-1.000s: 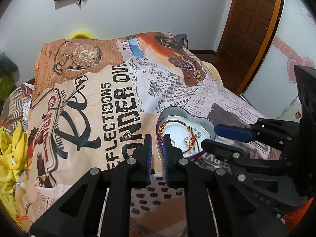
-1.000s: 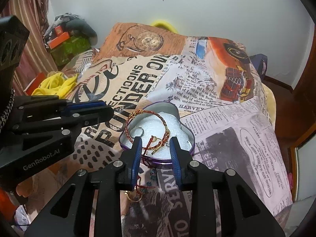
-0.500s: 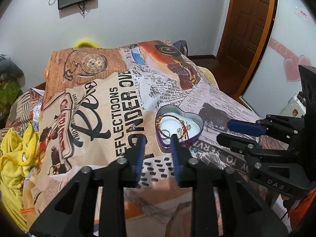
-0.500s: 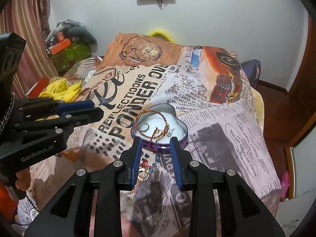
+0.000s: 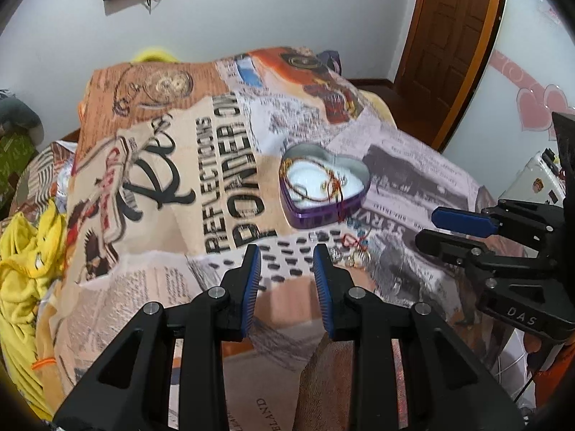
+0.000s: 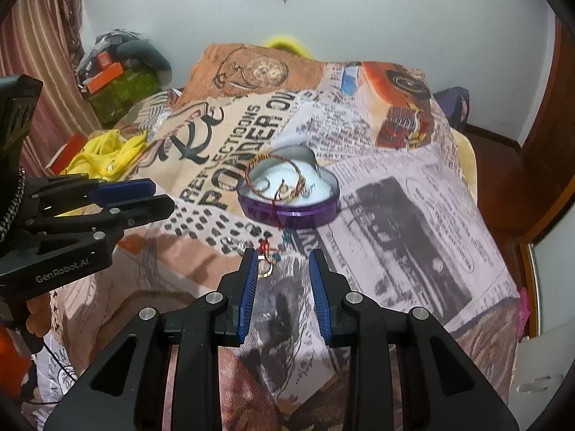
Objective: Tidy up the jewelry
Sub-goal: 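Open both tools and withdraw them toward the remaining jewelry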
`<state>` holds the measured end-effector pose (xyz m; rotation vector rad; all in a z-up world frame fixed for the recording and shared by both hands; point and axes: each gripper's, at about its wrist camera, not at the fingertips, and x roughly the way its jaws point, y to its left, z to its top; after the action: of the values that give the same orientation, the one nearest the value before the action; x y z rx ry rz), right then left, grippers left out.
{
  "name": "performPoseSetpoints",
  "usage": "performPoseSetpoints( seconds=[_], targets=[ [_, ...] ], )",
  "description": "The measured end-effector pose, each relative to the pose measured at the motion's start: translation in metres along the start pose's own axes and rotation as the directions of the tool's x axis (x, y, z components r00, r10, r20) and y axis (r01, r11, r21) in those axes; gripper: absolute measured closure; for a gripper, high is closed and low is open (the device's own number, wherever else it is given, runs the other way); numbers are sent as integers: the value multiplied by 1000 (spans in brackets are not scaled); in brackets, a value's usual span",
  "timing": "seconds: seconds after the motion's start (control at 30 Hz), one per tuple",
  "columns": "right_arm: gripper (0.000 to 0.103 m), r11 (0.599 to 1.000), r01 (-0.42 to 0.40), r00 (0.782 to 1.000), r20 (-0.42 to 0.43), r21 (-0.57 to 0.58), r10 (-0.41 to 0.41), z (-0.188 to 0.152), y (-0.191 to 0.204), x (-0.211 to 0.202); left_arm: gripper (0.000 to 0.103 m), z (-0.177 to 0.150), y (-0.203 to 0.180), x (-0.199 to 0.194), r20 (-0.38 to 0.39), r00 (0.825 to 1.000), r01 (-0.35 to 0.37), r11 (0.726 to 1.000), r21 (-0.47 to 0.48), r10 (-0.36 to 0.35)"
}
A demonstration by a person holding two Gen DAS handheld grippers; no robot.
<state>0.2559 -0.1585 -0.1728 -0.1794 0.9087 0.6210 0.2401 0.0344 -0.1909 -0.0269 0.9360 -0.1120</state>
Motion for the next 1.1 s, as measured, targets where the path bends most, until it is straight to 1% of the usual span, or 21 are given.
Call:
performPoseSetpoints(
  seconds=[0.13, 0.27, 0.4, 0.53, 0.77, 1.1],
  targets=[
    [77, 1000, -5, 1000, -24, 20, 5, -7, -6, 8, 74, -5, -3, 18, -50, 999, 22, 1000, -2, -22],
    [77, 999, -11, 999, -44, 43, 13, -11, -13, 15, 74, -8, -9, 35, -92, 995, 32, 999, 16, -30],
    [77, 998, -13, 998, -60, 54, 17, -15, -18, 20, 74, -10, -16, 51, -129, 991, 40, 998, 37, -35],
    [77, 997, -22, 998, -65, 69, 26, -17, -23, 25, 74, -9, -21, 64, -157, 986, 55, 998, 35, -49],
    [77, 996, -33, 997, -61, 85, 38, -15, -31, 28, 74, -4, -31, 74, -155, 987, 61, 996, 62, -51],
    [77, 995, -50, 997, -55, 91, 55, -12, -33, 31, 74, -2, -28, 78, -135, 987, 95, 995, 44, -89]
  ],
)
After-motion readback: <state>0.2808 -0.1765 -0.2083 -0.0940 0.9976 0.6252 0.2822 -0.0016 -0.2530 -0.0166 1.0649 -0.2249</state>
